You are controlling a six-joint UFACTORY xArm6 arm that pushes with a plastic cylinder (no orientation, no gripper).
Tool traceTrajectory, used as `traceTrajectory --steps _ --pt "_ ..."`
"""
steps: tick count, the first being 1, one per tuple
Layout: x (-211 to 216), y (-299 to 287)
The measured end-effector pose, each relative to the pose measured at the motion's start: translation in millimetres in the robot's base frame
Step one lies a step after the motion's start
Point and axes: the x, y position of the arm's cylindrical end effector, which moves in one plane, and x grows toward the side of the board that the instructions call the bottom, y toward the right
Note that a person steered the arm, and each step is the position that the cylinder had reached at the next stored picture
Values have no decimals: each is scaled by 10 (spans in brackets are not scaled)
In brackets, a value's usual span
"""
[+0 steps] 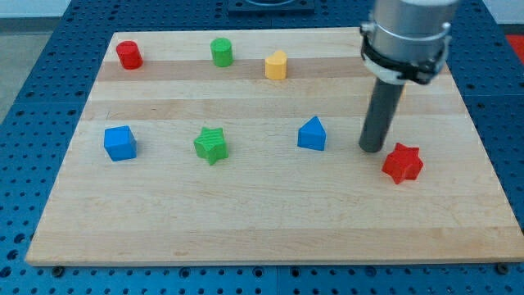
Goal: Push the blue triangle to the green star
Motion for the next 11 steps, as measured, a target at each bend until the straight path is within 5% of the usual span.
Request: traceTrajectory --steps 6,11 --pt "-448 -1964" --pt "-172 -1761"
